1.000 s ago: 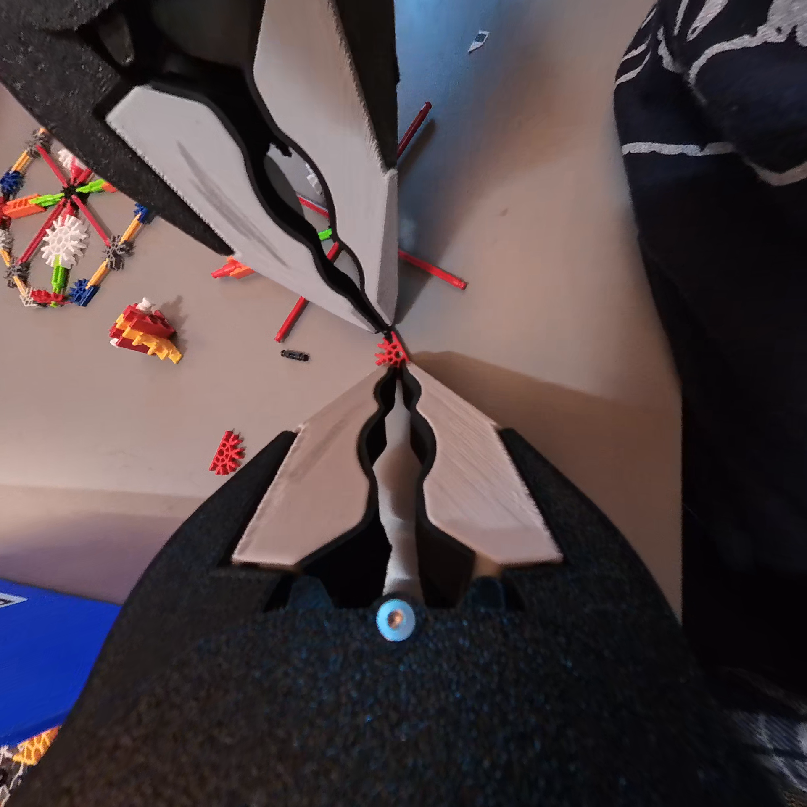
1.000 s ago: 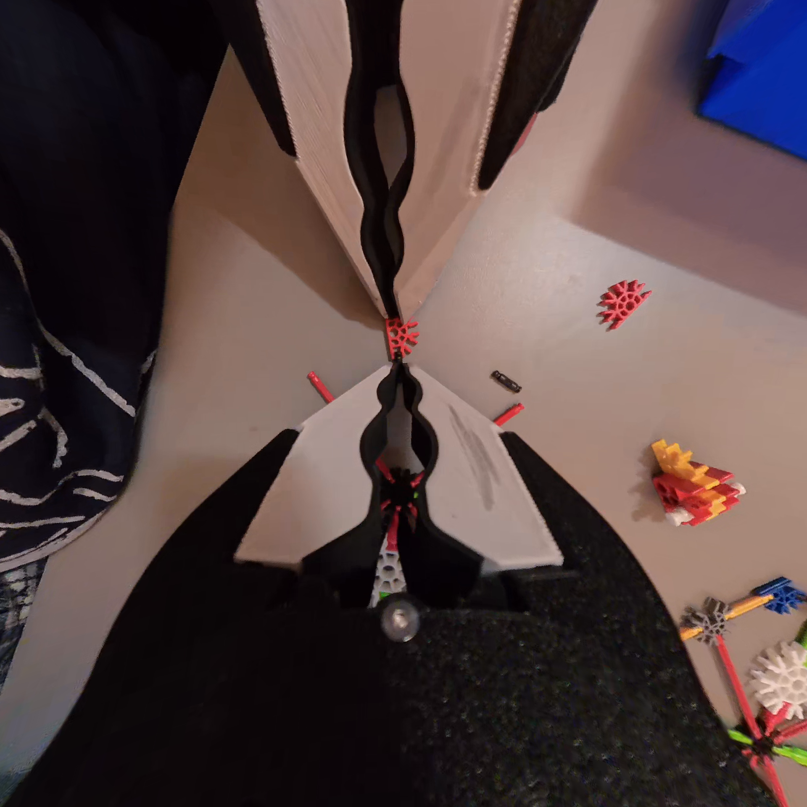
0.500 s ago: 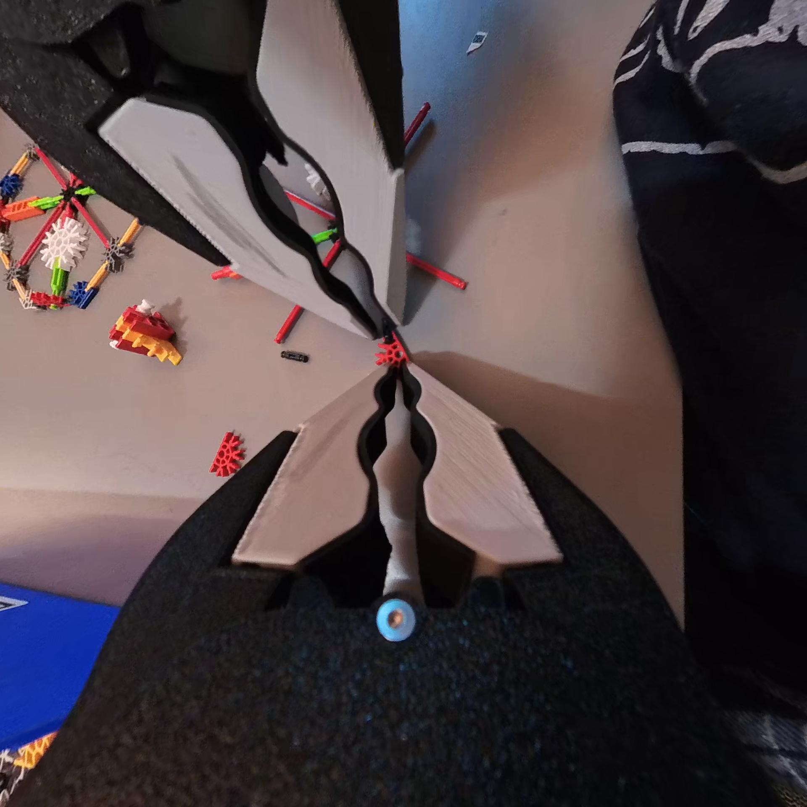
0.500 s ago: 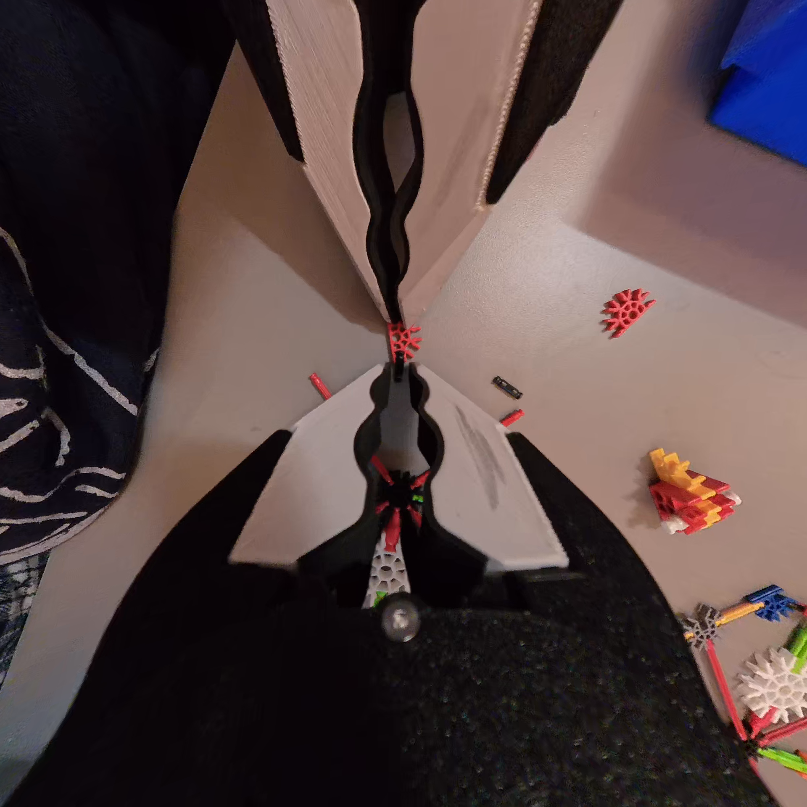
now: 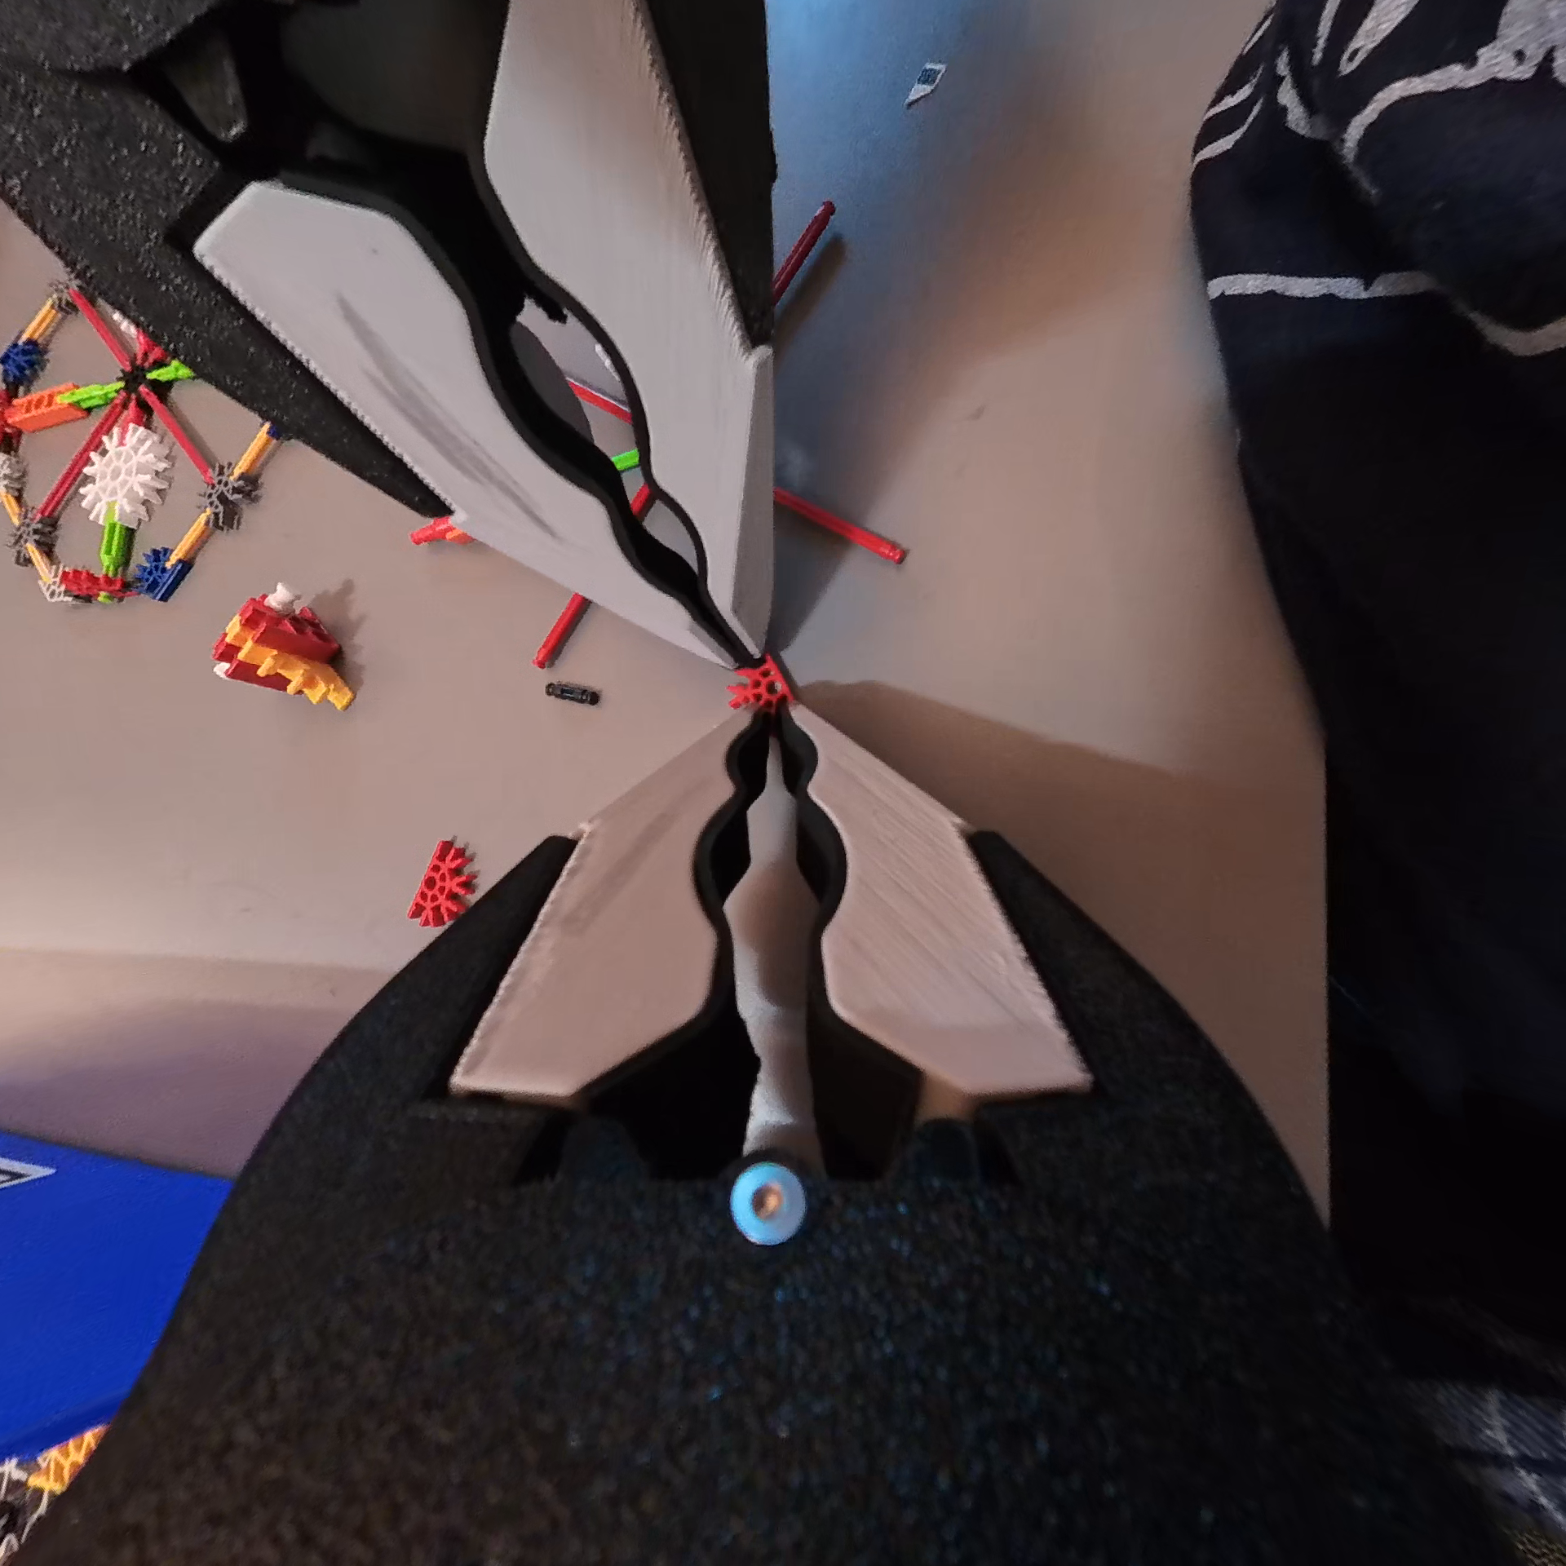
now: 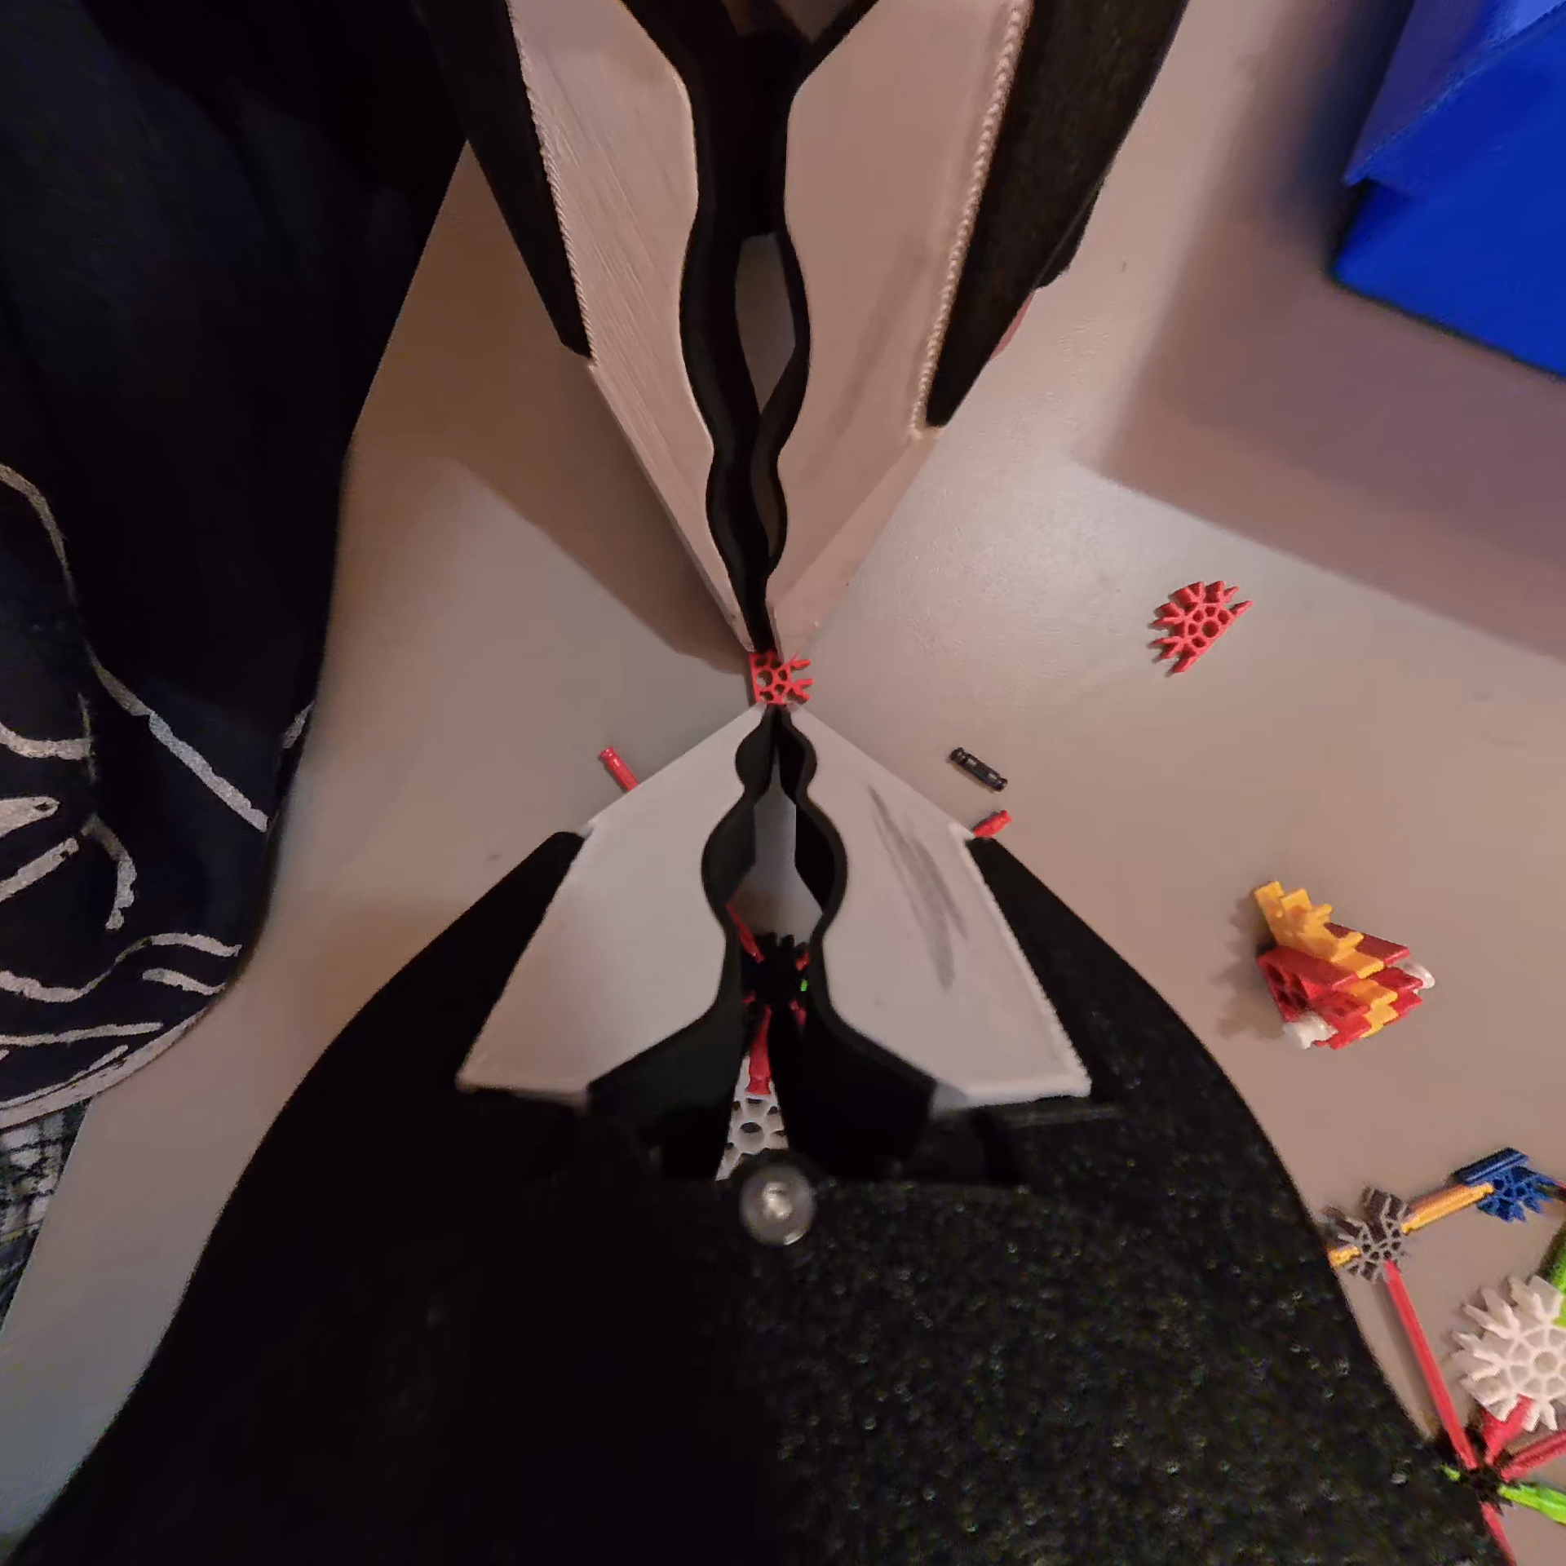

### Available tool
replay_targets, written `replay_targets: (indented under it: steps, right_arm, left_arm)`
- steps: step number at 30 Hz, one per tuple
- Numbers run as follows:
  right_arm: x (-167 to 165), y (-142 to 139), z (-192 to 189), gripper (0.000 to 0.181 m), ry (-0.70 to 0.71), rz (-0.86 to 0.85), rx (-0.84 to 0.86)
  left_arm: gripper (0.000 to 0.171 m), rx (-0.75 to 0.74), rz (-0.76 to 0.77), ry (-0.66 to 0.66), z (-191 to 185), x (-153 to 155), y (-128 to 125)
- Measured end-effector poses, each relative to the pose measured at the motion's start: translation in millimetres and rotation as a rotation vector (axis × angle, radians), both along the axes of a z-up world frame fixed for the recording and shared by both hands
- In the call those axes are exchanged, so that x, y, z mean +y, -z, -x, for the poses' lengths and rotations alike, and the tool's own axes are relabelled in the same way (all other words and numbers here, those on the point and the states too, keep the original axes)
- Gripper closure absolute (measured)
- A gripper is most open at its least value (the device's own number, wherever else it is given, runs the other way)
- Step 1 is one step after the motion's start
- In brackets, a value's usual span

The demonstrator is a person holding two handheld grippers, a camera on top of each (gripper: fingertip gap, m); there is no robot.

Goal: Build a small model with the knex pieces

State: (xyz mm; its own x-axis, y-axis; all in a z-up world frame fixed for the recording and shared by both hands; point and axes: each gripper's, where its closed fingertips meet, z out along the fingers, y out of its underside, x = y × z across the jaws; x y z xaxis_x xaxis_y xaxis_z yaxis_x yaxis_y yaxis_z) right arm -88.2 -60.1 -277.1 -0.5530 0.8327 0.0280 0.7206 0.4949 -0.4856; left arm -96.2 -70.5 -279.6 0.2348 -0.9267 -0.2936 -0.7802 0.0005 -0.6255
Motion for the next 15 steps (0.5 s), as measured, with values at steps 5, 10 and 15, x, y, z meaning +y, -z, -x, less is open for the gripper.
replay_targets:
  steps: [5,10,15]
  right_arm:
    - [-1.1,0.7,-2.0,0.181,-0.017,-0.003,0.001]
    - [-0.9,0.8,-2.1,0.181,-0.039,-0.038,0.016]
    - [-1.7,1.2,-3.1,0.181,-0.071,-0.082,0.045]
  left_arm:
    - [0.17,0.001,-0.002,0.0,-0.4,0.1,-0.3]
    - [0.17,0.0,-0.008,-0.011,-0.6,0.4,-0.7]
    - [0.17,-0.006,-0.015,-0.028,-1.1,0.7,-1.1]
